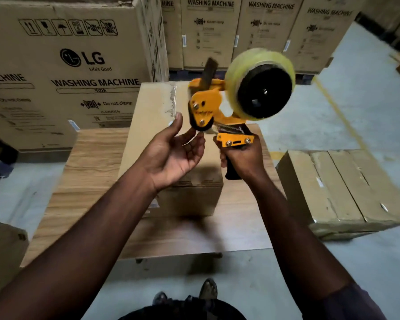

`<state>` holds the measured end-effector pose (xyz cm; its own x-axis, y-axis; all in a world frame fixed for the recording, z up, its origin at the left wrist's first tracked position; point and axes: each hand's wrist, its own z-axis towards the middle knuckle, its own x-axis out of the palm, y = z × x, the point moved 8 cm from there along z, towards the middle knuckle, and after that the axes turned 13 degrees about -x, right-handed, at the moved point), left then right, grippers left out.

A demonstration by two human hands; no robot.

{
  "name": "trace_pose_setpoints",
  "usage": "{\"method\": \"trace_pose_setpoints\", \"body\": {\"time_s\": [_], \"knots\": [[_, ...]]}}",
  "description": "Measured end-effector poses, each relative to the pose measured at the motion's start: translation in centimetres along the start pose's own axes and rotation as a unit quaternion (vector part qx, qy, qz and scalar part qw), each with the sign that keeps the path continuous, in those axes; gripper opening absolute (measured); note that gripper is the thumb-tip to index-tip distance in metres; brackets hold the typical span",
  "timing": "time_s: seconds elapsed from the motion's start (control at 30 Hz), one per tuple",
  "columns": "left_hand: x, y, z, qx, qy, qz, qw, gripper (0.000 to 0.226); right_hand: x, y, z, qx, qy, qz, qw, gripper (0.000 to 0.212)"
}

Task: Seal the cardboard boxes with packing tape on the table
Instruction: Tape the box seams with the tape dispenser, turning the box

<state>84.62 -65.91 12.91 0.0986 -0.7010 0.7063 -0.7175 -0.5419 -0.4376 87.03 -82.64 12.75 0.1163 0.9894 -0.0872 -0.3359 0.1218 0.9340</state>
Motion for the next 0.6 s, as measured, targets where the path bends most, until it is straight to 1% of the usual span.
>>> {"method": "trace_pose_setpoints", "body": {"time_s": [0.07, 0.13, 0.17, 0.2, 0.23, 0.27, 0.3, 0.33, 0.37, 0.4, 0.43, 0.47, 0.5, 0.57, 0.6], "knots": [[-0.9, -0.1, -0.8, 0.004, 0.007, -0.034, 0.999, 0.032, 0.9, 0.2, -0.7, -0.001, 0.02, -0.041, 0.999, 0.028], [-3.0, -0.1, -1.7, -0.001, 0.0, -0.066, 0.998, 0.008, 1.8, 0.1, -1.4, 0.004, 0.041, -0.064, 0.997, 0.028], [-4.2, -0.1, -2.2, 0.002, 0.005, -0.074, 0.997, 0.022, 2.5, 0.1, -1.8, 0.003, 0.057, -0.076, 0.996, 0.032], [-5.2, -0.1, -2.4, 0.0, 0.02, -0.069, 0.997, 0.041, 3.2, 0.3, -2.2, 0.002, 0.071, -0.082, 0.994, 0.038], [-6.6, 0.1, -2.8, -0.005, 0.03, -0.072, 0.997, 0.055, 3.9, 0.4, -2.6, 0.001, 0.087, -0.087, 0.992, 0.042], [-7.8, 0.4, -3.2, -0.011, 0.035, -0.073, 0.997, 0.062, 4.4, 0.4, -3.0, -0.004, 0.102, -0.086, 0.991, 0.041], [-9.1, 0.7, -3.4, -0.011, 0.042, -0.076, 0.996, 0.065, 4.9, 0.5, -3.4, -0.012, 0.117, -0.086, 0.989, 0.035], [-10.5, 0.9, -3.6, -0.013, 0.043, -0.089, 0.995, 0.065, 5.5, 0.7, -3.8, -0.023, 0.13, -0.089, 0.987, 0.024], [-11.3, 1.4, -4.0, -0.02, 0.04, -0.097, 0.994, 0.065, 5.9, 0.7, -4.1, -0.033, 0.14, -0.102, 0.984, 0.012], [-12.0, 1.8, -4.4, -0.028, 0.038, -0.108, 0.993, 0.062, 6.4, 0.6, -4.3, -0.044, 0.146, -0.116, 0.982, 0.005], [-12.5, 2.2, -4.6, -0.037, 0.033, -0.107, 0.993, 0.054, 6.7, 0.2, -4.5, -0.054, 0.151, -0.127, 0.979, 0.015], [-12.8, 2.5, -4.7, -0.042, 0.01, -0.097, 0.994, 0.038, 7.0, -0.2, -4.6, -0.062, 0.158, -0.143, 0.975, 0.022], [-13.1, 2.7, -5.2, -0.041, -0.022, -0.093, 0.995, 0.027, 7.6, -0.5, -4.8, -0.069, 0.167, -0.154, 0.971, 0.024], [-14.1, 2.8, -5.4, -0.025, -0.08, -0.098, 0.992, 0.032, 8.3, -0.6, -5.0, -0.083, 0.177, -0.169, 0.966, 0.026], [-14.8, 2.7, -5.4, -0.01, -0.104, -0.098, 0.99, 0.03, 8.5, -0.8, -5.1, -0.084, 0.177, -0.168, 0.966, 0.028]]}}
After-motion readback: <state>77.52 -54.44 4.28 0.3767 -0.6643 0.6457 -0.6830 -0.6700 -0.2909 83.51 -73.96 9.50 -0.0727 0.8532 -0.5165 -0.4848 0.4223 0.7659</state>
